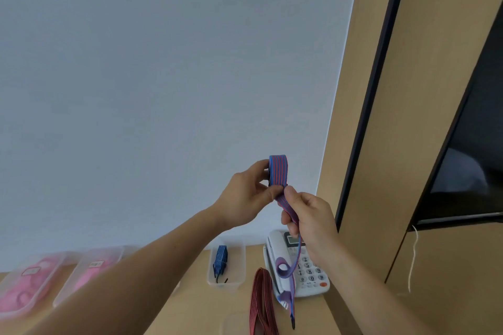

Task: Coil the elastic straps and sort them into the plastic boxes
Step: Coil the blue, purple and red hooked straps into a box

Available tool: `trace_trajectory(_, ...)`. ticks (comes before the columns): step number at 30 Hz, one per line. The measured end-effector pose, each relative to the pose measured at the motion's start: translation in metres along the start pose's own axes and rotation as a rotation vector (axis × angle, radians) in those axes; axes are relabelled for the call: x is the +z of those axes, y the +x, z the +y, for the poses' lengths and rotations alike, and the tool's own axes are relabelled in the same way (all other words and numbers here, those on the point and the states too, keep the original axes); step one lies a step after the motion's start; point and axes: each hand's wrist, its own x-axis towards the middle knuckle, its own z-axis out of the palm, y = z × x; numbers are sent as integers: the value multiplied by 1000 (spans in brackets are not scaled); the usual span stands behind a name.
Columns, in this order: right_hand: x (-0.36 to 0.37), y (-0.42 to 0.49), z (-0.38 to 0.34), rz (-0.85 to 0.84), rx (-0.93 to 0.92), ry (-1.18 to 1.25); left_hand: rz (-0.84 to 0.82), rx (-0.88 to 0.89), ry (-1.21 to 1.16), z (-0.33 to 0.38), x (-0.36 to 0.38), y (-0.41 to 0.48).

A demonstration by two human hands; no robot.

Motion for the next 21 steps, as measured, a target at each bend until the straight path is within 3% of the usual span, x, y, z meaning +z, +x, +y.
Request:
trace_trajectory(7, 2, 1, -3, -32, 67, 124, 94, 289, 409, -11, 5, -6)
trace_trajectory(11, 4, 1, -4, -33, 56, 126, 196, 580, 643, -16, 7, -5)
trace_trajectory(14, 4, 2, -2, -22, 37, 155, 208, 648, 732, -25, 5, -1)
trace_trajectory(16, 3, 2, -1, -17, 15, 161, 179, 580, 677, -30, 4, -1)
trace_trajectory(18, 1, 2, -1, -11, -12, 167, 124, 401, 458, -28, 6, -3)
trace_trajectory(21, 0, 3, -3, -16, -54, 174, -17, -128, -181, -17, 9, -2)
